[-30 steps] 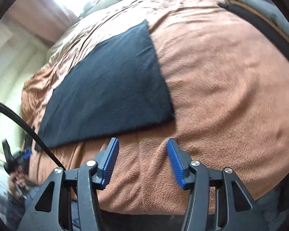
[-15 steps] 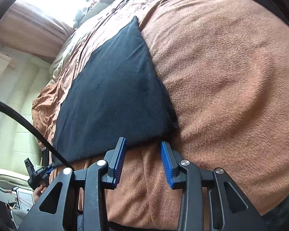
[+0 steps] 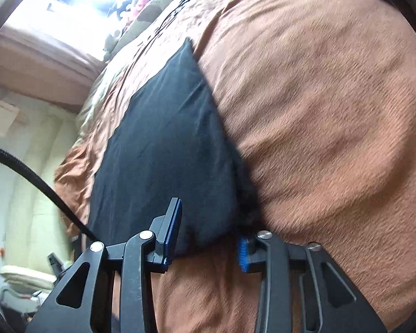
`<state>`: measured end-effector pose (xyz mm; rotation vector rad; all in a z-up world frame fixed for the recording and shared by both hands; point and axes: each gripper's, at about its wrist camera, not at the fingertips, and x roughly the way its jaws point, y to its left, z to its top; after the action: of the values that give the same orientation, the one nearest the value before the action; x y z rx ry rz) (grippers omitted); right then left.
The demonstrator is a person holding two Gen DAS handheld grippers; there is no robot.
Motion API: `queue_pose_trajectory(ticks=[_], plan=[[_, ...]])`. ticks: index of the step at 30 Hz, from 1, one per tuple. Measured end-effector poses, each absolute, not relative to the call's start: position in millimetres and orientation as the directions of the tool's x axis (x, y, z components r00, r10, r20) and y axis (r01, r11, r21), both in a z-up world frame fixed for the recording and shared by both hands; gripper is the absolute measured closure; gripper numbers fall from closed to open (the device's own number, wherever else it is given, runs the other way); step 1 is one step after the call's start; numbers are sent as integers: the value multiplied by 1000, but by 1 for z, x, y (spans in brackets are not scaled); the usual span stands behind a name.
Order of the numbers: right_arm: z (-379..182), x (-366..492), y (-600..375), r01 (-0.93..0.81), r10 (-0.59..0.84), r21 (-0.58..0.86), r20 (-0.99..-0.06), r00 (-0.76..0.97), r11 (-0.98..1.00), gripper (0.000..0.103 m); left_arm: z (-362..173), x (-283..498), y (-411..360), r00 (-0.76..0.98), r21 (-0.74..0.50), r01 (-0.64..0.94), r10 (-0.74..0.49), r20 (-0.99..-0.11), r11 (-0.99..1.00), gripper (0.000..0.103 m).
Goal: Fold small clothes
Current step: 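Close both tools on an edge of the folded black square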
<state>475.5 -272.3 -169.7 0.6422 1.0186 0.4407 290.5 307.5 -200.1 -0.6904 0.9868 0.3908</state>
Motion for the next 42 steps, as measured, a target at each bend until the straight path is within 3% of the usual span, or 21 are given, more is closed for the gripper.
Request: queue_pose_trajectory(ticks=[5, 7, 9, 11, 12, 26, 42], plan=[[-169, 471, -264, -20, 552, 633, -660, 510, 774, 87, -200, 290, 307, 522, -360, -592, 3, -853, 721, 79], [-166, 469, -263, -17, 539, 619, -669, 511, 785, 97, -199, 288, 305, 523, -354, -589, 8, -853, 727, 79], [-160, 466, -264, -12, 518, 603, -675, 525, 798, 99, -197, 288, 305, 523, -349, -591, 15, -852, 728, 82], [-147, 459, -267, -17, 483, 576, -668, 566, 817, 99, -190, 285, 305, 543, -328, -592, 63, -837, 736, 95], [-138, 457, -263, -27, 477, 570, -660, 580, 821, 100, -185, 283, 304, 556, -319, -587, 84, -827, 744, 96], [-89, 422, -263, -140, 508, 544, -617, 602, 827, 101, -102, 256, 304, 686, -410, -495, 54, -726, 766, 97], [-87, 366, -293, -170, 518, 524, -642, 565, 835, 101, -86, 168, 286, 743, -492, -431, -13, -670, 756, 97]])
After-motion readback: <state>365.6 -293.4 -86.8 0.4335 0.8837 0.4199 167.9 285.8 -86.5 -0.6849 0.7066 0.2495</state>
